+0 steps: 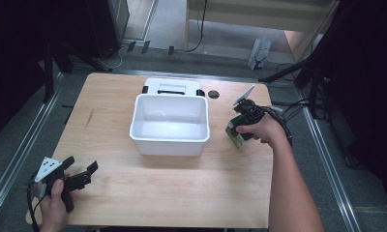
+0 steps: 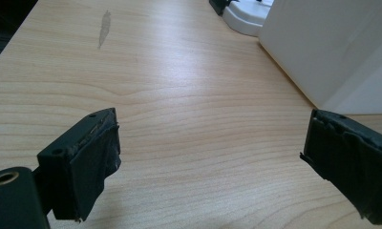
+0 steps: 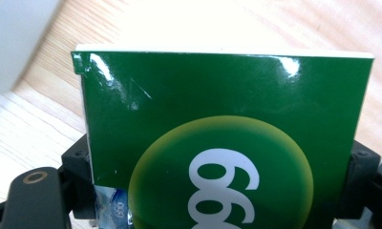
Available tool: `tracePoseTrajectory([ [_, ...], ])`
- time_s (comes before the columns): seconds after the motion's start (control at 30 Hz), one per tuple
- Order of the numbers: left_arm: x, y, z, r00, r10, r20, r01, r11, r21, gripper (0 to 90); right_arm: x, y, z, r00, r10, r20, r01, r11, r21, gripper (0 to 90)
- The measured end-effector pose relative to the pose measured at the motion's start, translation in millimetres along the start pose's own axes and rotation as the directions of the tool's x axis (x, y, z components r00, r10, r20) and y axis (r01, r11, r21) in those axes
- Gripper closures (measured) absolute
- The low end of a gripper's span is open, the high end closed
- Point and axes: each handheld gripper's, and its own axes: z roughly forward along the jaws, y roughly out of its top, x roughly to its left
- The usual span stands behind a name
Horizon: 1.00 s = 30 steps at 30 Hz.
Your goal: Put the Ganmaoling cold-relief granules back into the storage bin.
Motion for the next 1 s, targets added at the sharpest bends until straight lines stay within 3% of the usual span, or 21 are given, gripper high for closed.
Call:
tracePoseTrajectory([
  [0.17, 0.1, 0.0, -0.1, 1.0, 0.0, 0.0, 0.0, 1.0, 0.0, 5.8, 3.7, 8.3, -17.0, 0.9986, -0.052, 0.006, 0.053, 0.997, -0.05, 16.2],
  [0.57, 0.0, 0.0, 0.0, 1.0, 0.0, 0.0, 0.0, 1.0, -0.001, 5.7, 12.7, 25.6, -54.9, 0.9931, -0.114, 0.028, 0.116, 0.987, -0.109, 16.2],
  [1.0, 0.0, 0.0, 0.1, 1.0, -0.001, 0.0, 0.001, 1.0, -0.002, 5.8, 38.0, 42.9, -88.6, 0.9695, -0.238, 0.057, 0.245, 0.954, -0.171, 16.2],
])
